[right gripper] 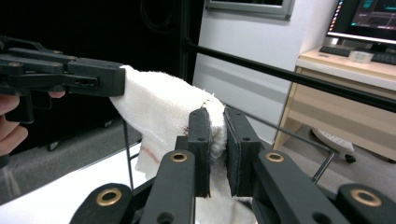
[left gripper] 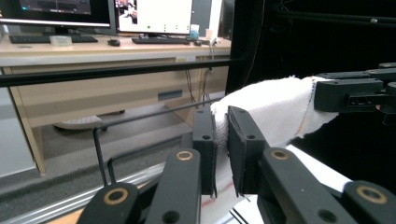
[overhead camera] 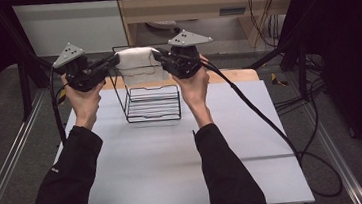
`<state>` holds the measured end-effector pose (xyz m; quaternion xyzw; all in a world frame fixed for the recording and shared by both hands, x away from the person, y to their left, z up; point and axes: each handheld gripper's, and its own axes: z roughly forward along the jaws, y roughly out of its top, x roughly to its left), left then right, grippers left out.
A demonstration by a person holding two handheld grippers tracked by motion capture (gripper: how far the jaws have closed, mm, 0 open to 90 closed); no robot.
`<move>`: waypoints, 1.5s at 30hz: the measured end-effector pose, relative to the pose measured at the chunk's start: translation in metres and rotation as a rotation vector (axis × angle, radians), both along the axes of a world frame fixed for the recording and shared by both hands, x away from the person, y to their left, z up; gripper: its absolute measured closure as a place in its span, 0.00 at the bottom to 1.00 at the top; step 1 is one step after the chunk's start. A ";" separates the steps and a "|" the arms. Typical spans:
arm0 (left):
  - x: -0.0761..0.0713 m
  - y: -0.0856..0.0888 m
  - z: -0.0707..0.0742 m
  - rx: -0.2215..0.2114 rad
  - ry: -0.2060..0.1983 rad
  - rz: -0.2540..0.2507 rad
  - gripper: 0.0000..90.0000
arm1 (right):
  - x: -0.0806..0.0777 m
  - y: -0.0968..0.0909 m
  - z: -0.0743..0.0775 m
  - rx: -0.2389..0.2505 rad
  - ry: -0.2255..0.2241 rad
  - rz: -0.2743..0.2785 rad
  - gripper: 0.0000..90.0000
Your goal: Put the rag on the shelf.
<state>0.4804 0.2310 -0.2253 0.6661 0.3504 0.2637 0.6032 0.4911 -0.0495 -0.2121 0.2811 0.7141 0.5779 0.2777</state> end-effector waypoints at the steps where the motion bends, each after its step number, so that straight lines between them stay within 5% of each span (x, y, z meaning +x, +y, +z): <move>1: -0.002 0.000 -0.001 0.005 0.001 -0.002 0.90 | -0.002 0.000 -0.001 -0.006 0.006 0.006 0.91; 16: -0.018 -0.001 -0.015 0.079 0.046 -0.016 0.87 | -0.013 -0.001 -0.017 -0.064 0.028 0.046 0.90; 24: -0.025 0.006 0.002 0.051 0.053 -0.004 0.79 | -0.015 -0.003 -0.023 -0.066 0.031 0.054 0.90; 31: -0.016 0.002 0.011 0.067 0.095 0.012 0.89 | -0.016 -0.003 -0.027 -0.081 0.028 0.054 0.90; 37: -0.008 -0.009 0.005 0.096 0.140 -0.009 0.99 | -0.016 -0.004 -0.030 -0.080 0.030 0.057 0.90; 45: -0.008 -0.009 -0.007 0.126 0.169 -0.023 0.99 | -0.017 -0.004 -0.035 -0.093 0.035 0.061 0.89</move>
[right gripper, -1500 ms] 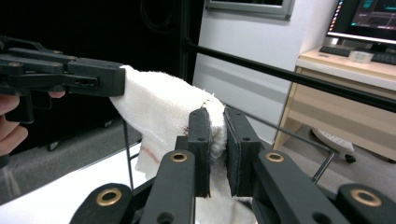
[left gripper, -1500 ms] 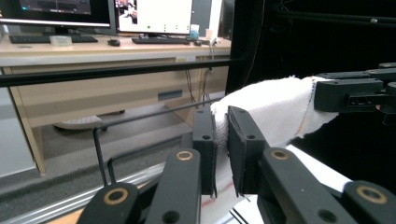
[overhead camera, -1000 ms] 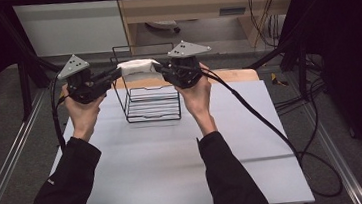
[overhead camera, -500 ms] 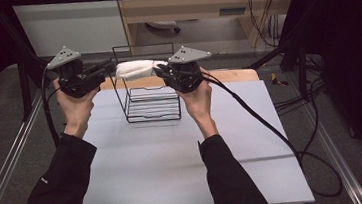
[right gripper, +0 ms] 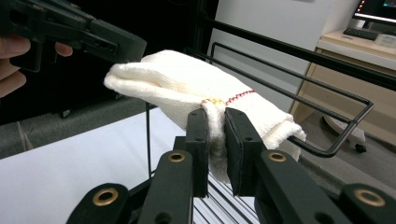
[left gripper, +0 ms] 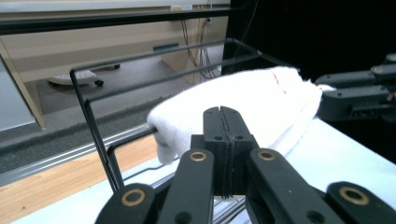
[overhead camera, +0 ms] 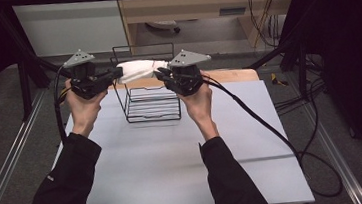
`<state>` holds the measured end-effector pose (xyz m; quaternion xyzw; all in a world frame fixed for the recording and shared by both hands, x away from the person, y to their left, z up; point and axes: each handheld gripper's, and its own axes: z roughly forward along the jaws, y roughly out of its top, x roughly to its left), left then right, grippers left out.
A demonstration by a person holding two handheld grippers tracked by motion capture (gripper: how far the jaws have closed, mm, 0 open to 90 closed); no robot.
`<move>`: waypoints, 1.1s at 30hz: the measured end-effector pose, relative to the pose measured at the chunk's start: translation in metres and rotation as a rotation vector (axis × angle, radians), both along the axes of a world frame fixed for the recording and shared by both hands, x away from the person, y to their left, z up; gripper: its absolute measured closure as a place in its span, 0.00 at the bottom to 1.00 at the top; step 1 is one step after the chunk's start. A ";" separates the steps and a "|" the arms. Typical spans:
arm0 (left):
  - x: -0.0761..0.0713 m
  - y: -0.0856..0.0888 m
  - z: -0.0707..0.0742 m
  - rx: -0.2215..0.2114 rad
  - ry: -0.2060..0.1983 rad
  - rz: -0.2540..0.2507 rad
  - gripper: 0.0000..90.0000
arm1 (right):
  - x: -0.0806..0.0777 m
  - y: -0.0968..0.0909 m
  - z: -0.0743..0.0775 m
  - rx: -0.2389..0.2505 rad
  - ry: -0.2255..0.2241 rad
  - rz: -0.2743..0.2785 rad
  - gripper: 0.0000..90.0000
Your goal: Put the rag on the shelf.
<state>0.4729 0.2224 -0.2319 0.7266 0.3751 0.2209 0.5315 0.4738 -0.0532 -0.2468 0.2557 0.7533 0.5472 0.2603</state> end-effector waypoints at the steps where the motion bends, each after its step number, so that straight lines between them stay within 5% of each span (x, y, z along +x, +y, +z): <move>1: 0.000 0.000 -0.002 0.005 0.000 -0.002 0.99 | 0.000 0.000 -0.001 -0.003 0.000 0.001 0.89; 12: 0.003 -0.003 -0.012 0.019 0.018 0.001 0.99 | -0.002 -0.001 -0.005 -0.031 0.014 0.014 0.84; 20: 0.002 -0.003 -0.014 0.019 0.018 0.003 0.99 | -0.011 -0.004 0.000 -0.041 -0.006 0.028 0.69; 24: 0.003 -0.004 -0.017 0.025 0.021 0.002 0.99 | -0.014 -0.008 0.005 -0.009 -0.006 0.046 0.67; 27: 0.003 -0.005 -0.020 0.027 0.026 -0.002 0.99 | -0.015 -0.008 0.009 0.005 -0.004 0.047 0.73; 33: 0.000 -0.009 -0.029 0.035 0.030 -0.015 0.99 | -0.004 0.000 0.000 0.000 0.095 0.034 0.94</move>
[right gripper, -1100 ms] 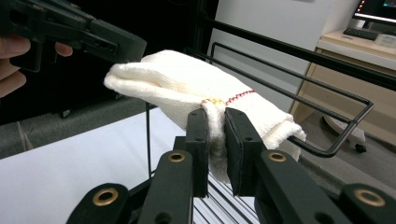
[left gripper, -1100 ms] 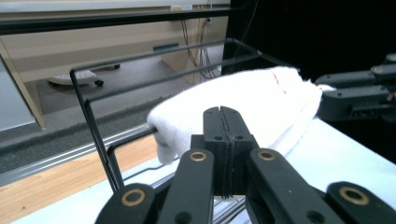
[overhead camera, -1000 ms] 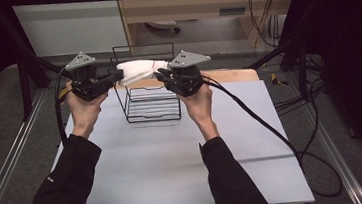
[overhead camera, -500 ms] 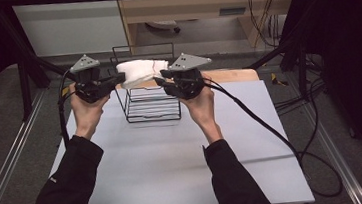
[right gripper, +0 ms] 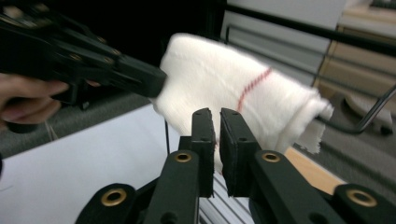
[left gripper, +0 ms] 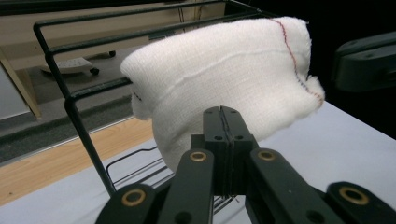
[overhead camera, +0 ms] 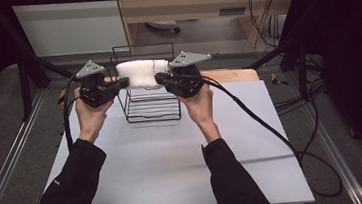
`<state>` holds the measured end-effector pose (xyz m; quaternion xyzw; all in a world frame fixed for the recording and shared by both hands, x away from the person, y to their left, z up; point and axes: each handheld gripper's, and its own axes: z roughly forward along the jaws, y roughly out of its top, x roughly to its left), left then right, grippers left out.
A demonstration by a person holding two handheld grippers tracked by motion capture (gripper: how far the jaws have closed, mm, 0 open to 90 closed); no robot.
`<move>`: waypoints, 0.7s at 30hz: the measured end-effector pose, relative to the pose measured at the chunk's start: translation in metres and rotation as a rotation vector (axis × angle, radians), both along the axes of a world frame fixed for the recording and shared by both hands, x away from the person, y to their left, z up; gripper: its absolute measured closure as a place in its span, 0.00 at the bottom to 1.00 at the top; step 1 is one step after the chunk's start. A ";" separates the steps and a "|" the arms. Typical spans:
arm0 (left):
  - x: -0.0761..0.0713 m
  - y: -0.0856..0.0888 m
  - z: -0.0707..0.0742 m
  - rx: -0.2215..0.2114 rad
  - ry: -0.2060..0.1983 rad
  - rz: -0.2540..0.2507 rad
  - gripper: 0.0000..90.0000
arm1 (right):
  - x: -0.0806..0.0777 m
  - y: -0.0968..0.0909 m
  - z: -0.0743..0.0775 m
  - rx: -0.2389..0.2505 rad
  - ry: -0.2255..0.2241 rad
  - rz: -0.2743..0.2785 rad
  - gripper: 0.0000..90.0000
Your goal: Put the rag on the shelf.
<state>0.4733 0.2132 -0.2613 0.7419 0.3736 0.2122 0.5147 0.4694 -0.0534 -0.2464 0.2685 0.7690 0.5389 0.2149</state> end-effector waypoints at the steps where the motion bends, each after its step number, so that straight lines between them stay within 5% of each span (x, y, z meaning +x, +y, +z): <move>1: 0.000 0.000 -0.001 0.000 0.001 0.000 0.99 | 0.002 0.002 -0.003 -0.009 0.017 -0.010 0.95; 14: 0.005 -0.003 -0.011 0.008 0.006 0.015 0.99 | 0.019 0.012 -0.021 -0.018 0.040 -0.079 0.91; 21: -0.007 0.004 -0.008 0.008 -0.003 0.005 0.93 | 0.006 -0.001 -0.014 0.006 0.042 -0.049 0.74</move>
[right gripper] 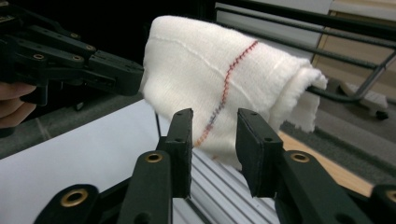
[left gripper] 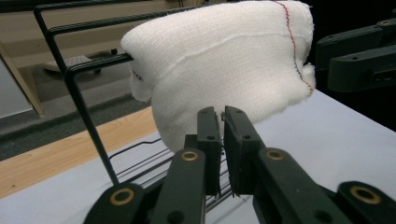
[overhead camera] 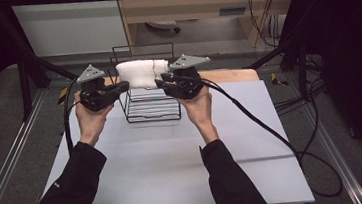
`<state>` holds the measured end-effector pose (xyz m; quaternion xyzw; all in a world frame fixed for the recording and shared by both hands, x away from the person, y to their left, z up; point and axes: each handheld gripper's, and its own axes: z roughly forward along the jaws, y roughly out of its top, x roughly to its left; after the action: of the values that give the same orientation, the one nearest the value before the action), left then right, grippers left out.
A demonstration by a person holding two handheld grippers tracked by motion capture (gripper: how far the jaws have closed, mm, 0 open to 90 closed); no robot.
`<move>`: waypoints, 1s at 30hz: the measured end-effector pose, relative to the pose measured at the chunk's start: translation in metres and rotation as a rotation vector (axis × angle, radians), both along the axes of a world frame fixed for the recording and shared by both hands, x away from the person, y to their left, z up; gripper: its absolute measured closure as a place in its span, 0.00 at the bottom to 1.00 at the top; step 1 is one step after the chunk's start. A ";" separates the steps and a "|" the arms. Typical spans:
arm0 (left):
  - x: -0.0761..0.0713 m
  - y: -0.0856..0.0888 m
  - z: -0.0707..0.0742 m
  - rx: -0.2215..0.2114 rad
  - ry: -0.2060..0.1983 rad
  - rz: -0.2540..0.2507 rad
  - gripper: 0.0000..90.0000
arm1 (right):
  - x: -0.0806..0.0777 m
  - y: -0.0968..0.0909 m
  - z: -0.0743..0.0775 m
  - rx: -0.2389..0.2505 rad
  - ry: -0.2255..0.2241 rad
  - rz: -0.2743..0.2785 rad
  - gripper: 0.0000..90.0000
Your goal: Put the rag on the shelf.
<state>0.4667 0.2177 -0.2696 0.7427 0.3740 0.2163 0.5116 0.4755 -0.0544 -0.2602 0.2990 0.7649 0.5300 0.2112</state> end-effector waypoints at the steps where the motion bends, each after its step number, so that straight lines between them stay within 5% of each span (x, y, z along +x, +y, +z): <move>1: -0.002 0.001 -0.001 0.003 0.004 -0.001 0.92 | -0.002 -0.003 0.000 0.002 0.007 0.007 0.71; 15: -0.026 0.011 -0.025 0.073 0.051 -0.033 0.42 | -0.028 -0.042 -0.003 0.043 0.059 0.001 0.21; 23: -0.038 0.021 -0.049 0.082 0.079 -0.038 0.20 | -0.037 -0.072 -0.020 0.034 0.090 -0.014 0.08; 30: -0.051 0.033 -0.066 0.079 0.073 -0.046 0.12 | -0.046 -0.098 -0.044 0.048 0.142 -0.019 0.02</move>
<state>0.4158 0.2508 -0.3356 0.7781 0.3665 0.1917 0.4728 0.4296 -0.1522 -0.3042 0.3480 0.7623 0.5234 0.1543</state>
